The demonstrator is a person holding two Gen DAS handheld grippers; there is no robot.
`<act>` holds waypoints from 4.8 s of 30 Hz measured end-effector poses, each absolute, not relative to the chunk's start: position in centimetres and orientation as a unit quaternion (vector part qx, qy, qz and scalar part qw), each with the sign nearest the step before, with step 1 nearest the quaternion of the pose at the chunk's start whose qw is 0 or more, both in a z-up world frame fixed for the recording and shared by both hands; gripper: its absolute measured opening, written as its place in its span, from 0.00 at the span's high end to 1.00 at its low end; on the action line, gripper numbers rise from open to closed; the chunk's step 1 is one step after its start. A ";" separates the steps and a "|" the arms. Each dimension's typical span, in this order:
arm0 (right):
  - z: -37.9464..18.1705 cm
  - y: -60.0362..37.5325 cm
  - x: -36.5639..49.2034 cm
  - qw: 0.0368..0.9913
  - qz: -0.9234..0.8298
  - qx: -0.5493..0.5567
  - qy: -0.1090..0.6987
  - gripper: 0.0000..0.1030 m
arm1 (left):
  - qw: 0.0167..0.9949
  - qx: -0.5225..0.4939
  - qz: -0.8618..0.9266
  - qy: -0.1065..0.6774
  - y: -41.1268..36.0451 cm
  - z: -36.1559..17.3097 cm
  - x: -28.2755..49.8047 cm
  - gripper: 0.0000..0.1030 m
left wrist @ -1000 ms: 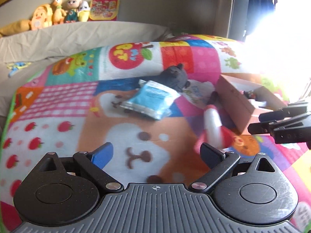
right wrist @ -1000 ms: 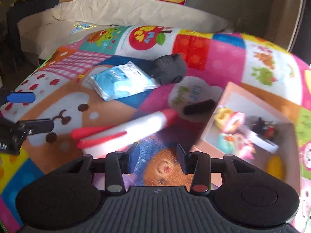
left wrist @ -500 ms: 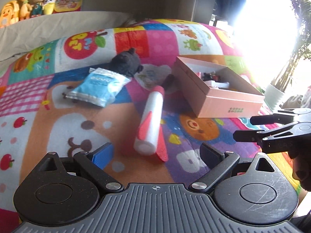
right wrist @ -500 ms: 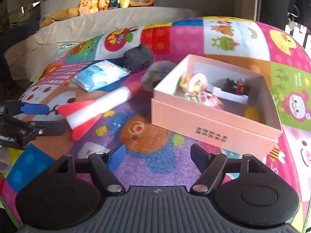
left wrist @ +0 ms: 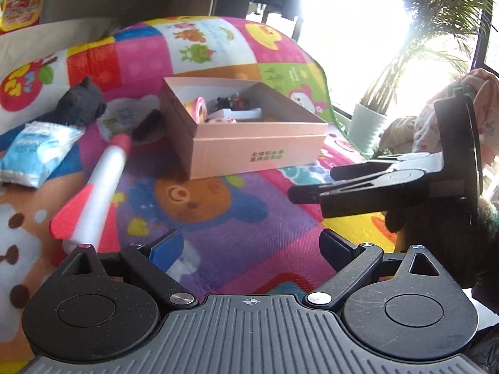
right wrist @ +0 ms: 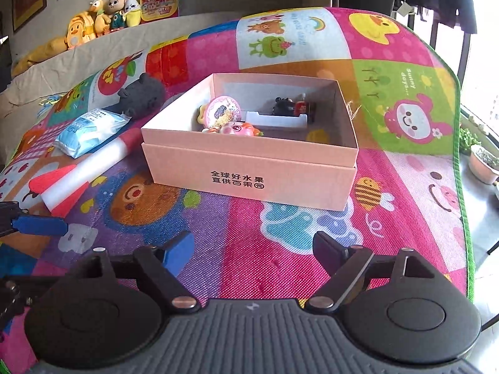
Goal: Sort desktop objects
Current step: 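Move the left tool to the blue packet while the right tool approaches the foam rocket, then close the left tool on the blue snack packet, then grasp the white-and-red foam rocket with the right tool while the left tool holds the packet, then lift the packet and rocket into the pink box and open both tools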
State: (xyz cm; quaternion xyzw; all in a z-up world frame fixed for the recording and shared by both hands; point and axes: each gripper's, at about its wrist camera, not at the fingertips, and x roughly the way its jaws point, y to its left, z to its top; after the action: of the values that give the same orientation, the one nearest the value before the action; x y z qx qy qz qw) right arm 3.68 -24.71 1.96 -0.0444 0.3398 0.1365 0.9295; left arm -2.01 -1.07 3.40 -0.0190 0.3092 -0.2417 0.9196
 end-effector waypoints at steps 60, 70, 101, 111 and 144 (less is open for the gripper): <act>5.1 -25.1 1.8 0.937 0.147 -0.049 0.312 0.09 | 0.959 -0.002 -0.099 0.264 5.4 5.3 -1.0 0.11; 1.9 -22.3 3.1 0.943 0.117 -0.052 0.307 0.09 | 0.950 0.004 -0.129 0.283 4.3 4.6 -1.5 0.09; 2.0 -27.7 5.0 0.869 0.287 0.119 0.386 0.09 | 0.958 -0.018 -0.057 0.281 8.0 6.0 -0.9 0.03; 5.3 -19.7 0.9 0.890 0.327 -0.130 0.292 0.16 | 0.953 -0.034 -0.029 0.299 9.1 4.4 -0.5 0.03; 10.4 -31.7 -3.5 0.936 0.221 0.022 0.274 0.73 | 0.962 0.038 -0.158 0.218 -1.1 13.5 -0.3 0.44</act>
State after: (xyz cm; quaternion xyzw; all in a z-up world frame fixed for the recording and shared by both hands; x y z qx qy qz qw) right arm -3.46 -31.72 10.44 0.0222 0.2736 0.2213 0.9358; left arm -0.26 -1.10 13.50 0.0375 0.2180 -0.1582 0.9623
